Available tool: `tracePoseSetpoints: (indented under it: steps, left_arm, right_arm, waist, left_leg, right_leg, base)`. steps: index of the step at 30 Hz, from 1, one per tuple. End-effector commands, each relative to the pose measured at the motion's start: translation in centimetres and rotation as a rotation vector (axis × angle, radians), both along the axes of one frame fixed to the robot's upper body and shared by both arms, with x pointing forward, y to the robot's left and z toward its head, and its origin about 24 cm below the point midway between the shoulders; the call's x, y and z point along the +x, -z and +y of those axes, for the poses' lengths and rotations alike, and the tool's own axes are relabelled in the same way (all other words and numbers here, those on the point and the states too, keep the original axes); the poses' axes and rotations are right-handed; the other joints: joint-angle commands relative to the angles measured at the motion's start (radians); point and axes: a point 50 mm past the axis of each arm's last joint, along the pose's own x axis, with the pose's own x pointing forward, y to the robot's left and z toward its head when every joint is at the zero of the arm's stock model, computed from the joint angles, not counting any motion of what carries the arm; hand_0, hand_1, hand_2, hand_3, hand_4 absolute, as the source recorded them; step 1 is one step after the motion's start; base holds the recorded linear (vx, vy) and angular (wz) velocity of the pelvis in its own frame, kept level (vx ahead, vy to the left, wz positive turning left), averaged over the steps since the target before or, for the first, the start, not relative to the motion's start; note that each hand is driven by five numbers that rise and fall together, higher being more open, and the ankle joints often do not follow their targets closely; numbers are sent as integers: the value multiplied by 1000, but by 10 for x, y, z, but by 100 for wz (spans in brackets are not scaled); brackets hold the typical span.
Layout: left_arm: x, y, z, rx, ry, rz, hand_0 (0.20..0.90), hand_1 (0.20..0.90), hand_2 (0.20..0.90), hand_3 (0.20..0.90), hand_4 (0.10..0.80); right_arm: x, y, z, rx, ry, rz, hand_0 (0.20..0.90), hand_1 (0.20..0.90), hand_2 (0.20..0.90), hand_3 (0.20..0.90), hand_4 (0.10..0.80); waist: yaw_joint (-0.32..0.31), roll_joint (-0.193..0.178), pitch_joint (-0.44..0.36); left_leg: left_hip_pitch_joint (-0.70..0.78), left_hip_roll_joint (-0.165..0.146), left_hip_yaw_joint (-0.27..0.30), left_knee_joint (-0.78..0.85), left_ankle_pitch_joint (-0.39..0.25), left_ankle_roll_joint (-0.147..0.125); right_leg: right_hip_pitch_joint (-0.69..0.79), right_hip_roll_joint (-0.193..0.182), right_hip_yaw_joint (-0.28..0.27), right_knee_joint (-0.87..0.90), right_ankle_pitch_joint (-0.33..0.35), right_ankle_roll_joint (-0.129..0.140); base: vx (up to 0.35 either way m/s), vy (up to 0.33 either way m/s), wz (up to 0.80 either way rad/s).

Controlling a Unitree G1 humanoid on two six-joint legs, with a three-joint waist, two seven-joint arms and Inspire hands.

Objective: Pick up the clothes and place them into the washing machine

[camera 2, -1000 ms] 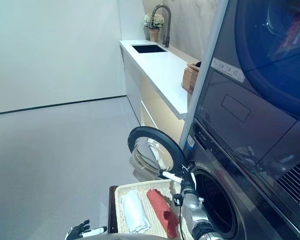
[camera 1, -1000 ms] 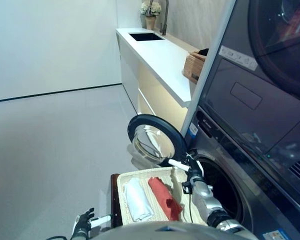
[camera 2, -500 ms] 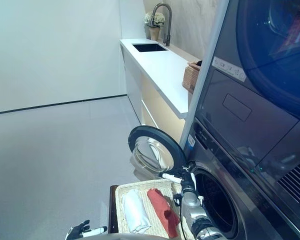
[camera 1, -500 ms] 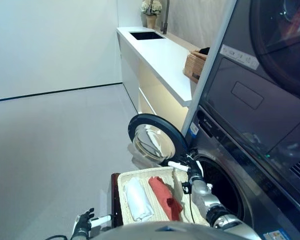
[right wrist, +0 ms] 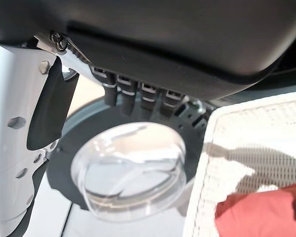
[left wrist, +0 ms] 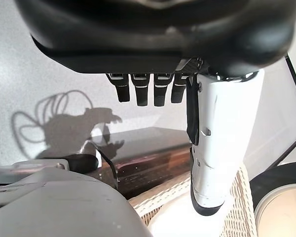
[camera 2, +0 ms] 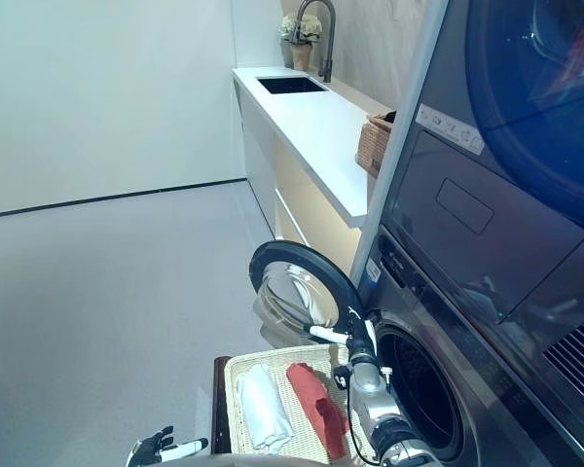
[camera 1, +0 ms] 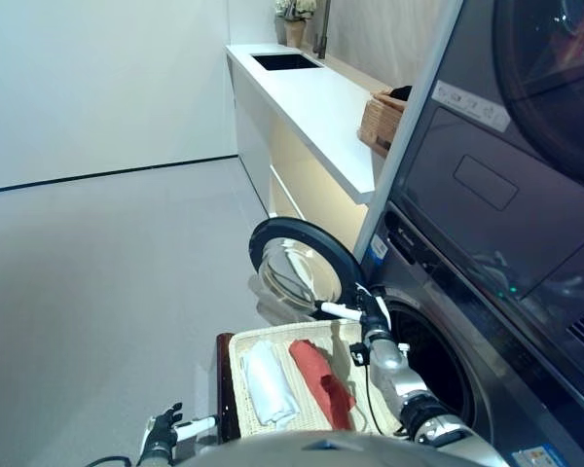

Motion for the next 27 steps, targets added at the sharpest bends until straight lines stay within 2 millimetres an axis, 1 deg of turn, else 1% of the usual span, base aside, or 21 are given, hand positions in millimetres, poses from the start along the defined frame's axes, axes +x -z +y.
tracePoseSetpoints:
  steps: [1, 9, 12, 18, 22, 23, 24, 25, 27]
  left_arm:
    - [21, -4, 4, 24, 17, -68, 900, 900, 900, 900, 800]
    - [21, -4, 3, 10, 35, -79, 900, 900, 900, 900, 800]
    - [23, -5, 4, 13, 43, -90, 900, 900, 900, 900, 800]
    - [27, -6, 2, 16, 54, -95, 900, 900, 900, 900, 800]
    - [27, -6, 3, 19, 49, -95, 900, 900, 900, 900, 800]
    - [26, -6, 2, 17, 47, -94, 900, 900, 900, 900, 800]
    - [26, -6, 2, 17, 45, -93, 900, 900, 900, 900, 800]
    - [26, -6, 3, 19, 42, -92, 900, 900, 900, 900, 800]
    - [26, -6, 3, 19, 40, -93, 900, 900, 900, 900, 800]
  right_arm:
    - [34, -44, 1, -27, -61, -273, 900, 900, 900, 900, 800]
    - [30, -51, -4, -28, -59, -316, 900, 900, 900, 900, 800]
    - [35, -61, -5, -27, -55, -363, 900, 900, 900, 900, 800]
    - [47, -81, 0, -11, -66, -453, 900, 900, 900, 900, 800]
    - [52, -85, -2, -26, -60, -456, 900, 900, 900, 900, 800]
    - [53, -85, -2, -26, -57, -455, 625, 625, 625, 625, 604]
    - [53, -85, -3, -29, -52, -457, 258, 258, 258, 258, 341]
    - [53, -86, -3, -28, -47, -462, 200, 200, 200, 200, 300]
    - [52, -86, -3, -27, -43, -464, 200, 200, 200, 200, 300]
  waist:
    - [23, -20, -59]
    - [29, -17, -57]
    - [35, -17, -55]
    - [43, -21, -63]
    - [44, -22, -68]
    - [44, -22, -69]
    - [44, -21, -70]
    - [44, -20, -69]
    - [43, -20, -70]
  left_leg:
    - [-68, -9, -8, 19, 27, -41]
    - [-83, -12, -21, 16, 28, -40]
    - [-91, -12, -25, 16, 30, -41]
    - [-91, -13, -26, 16, 29, -40]
    - [-88, -12, -28, 14, 28, -41]
    - [-87, -12, -28, 14, 28, -41]
    - [-87, -13, -29, 14, 27, -41]
    - [-86, -13, -30, 14, 27, -41]
    - [-86, -13, -32, 13, 27, -41]
  right_leg:
    - [-19, 22, -13, 68, -34, -12]
    - [-26, 21, -23, 62, -32, -11]
    - [-33, 21, -26, 62, -31, -10]
    - [-29, 21, -27, 60, -31, -10]
    - [-23, 21, -32, 57, -32, -9]
    - [-22, 21, -33, 57, -33, -9]
    - [-22, 21, -34, 57, -33, -9]
    - [-23, 21, -35, 58, -34, -9]
    - [-21, 21, -36, 58, -35, -10]
  base:
    - [0, 0, 0]
    - [2, -2, 1]
    - [-12, 0, 6]
    - [-5, -3, 7]
    - [0, 0, 0]
    - [0, 0, 0]
    - [0, 0, 0]
    - [0, 0, 0]
    - [0, 0, 0]
